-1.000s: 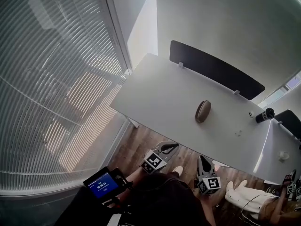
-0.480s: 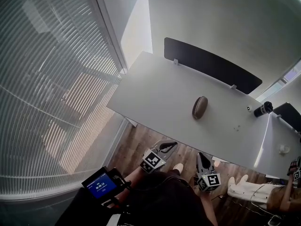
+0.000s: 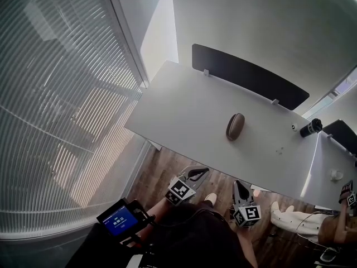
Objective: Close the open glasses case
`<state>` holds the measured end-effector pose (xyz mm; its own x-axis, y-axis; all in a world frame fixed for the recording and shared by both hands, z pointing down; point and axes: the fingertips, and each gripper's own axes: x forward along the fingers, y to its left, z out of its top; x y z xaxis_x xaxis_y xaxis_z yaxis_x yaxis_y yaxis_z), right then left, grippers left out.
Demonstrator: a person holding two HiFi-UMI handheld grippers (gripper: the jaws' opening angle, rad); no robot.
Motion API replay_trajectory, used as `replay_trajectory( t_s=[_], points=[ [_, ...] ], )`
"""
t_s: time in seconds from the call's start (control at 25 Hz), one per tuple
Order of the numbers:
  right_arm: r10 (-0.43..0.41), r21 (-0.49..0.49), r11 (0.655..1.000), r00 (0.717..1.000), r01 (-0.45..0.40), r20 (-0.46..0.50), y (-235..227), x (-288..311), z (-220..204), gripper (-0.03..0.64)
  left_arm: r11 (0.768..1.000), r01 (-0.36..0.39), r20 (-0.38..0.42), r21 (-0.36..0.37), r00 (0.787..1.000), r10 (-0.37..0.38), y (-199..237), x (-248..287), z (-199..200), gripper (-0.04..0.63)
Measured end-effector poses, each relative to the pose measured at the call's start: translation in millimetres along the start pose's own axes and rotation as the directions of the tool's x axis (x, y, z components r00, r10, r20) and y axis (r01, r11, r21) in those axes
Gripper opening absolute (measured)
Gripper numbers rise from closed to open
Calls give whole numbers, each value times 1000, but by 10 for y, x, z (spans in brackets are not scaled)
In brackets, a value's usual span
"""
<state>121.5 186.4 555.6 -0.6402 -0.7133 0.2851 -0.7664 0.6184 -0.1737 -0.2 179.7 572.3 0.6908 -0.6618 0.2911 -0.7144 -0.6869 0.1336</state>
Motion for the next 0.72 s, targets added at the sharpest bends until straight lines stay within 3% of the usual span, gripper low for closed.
replay_trajectory(
  t_s=[0.24,0.72],
  points=[
    [52,-18,998,999,-52,9,145,74,-103,6,1000,-28,-5,3,1000,28,99,-128,-69,8],
    [31,-18,999,1000,-31,-4,-43,152,-106,6,1000,-24,-3,-3,1000,24,83,84,-83,8]
  ],
)
